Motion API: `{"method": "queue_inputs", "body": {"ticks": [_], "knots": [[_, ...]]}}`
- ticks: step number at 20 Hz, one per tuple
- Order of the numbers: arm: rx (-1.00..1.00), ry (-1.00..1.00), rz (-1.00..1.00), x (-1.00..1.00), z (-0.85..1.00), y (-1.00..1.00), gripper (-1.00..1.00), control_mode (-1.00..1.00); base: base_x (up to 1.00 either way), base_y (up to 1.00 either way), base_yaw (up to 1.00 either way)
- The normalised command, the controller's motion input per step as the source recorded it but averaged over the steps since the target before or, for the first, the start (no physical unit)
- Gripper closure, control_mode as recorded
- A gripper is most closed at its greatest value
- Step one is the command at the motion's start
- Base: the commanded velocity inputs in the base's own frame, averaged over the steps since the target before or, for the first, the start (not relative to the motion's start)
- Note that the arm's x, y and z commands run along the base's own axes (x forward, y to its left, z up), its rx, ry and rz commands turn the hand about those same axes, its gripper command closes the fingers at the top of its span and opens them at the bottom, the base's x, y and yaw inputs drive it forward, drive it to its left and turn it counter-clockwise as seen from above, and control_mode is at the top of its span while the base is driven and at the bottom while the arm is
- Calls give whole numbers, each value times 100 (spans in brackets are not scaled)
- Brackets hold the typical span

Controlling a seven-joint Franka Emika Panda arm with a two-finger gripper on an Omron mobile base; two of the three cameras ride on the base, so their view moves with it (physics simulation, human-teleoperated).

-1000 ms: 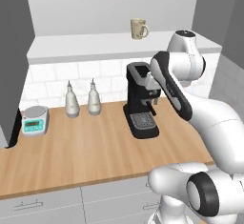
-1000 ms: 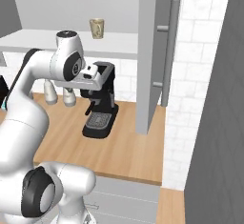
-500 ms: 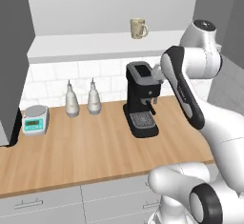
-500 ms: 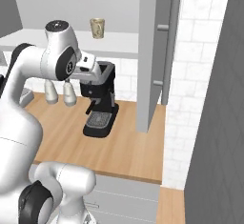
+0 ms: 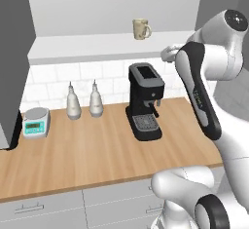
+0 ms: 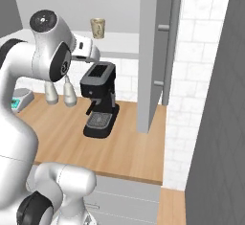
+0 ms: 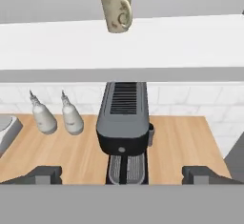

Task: Gather all objects into one cabinet and sort the glasses and bowls to opposite sides.

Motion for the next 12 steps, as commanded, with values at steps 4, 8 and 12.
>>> {"method": "queue_inputs", "body": {"ticks": [4,8,12], "knots": [[3,-22,0,15,46,0,-100,-100,0,0,0],[0,-8,0,32,10,0,-100,-100,0,0,0],[0,0,0,14,0,0,-100,-100,0,0,0]]}}
